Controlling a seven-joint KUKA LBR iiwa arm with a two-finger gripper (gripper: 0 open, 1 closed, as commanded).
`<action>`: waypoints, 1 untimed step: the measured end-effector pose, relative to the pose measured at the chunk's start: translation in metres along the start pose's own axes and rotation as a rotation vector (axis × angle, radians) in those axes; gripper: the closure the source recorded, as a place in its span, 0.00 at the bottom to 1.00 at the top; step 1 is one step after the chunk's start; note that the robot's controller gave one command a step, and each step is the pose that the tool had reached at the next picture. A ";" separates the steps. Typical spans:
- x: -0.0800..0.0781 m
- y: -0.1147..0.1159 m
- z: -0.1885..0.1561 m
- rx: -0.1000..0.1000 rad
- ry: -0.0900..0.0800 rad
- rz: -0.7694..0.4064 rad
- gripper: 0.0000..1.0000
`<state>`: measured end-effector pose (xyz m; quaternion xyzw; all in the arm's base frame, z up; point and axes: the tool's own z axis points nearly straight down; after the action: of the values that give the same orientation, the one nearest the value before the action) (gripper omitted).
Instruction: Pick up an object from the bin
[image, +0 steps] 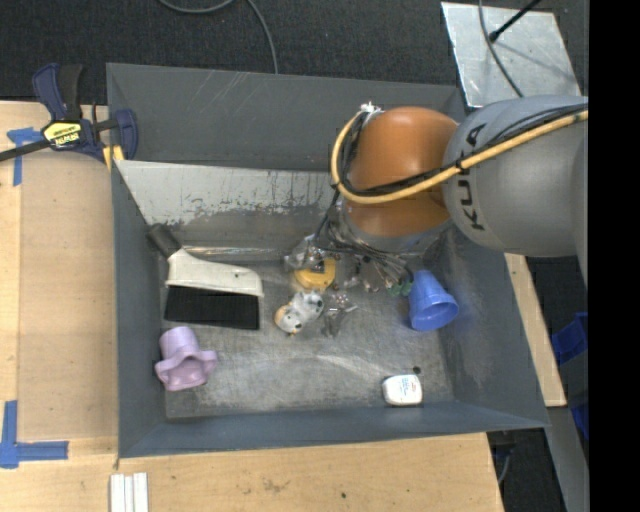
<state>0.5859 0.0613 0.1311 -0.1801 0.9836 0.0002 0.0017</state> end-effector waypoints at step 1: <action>-0.006 -0.011 0.046 0.002 -0.003 -0.169 0.00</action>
Offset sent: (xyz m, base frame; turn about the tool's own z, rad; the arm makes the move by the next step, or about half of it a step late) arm 0.0095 -0.0117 -0.0611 -0.3520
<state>0.5957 0.0535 0.0849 -0.2623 0.9650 -0.0006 0.0034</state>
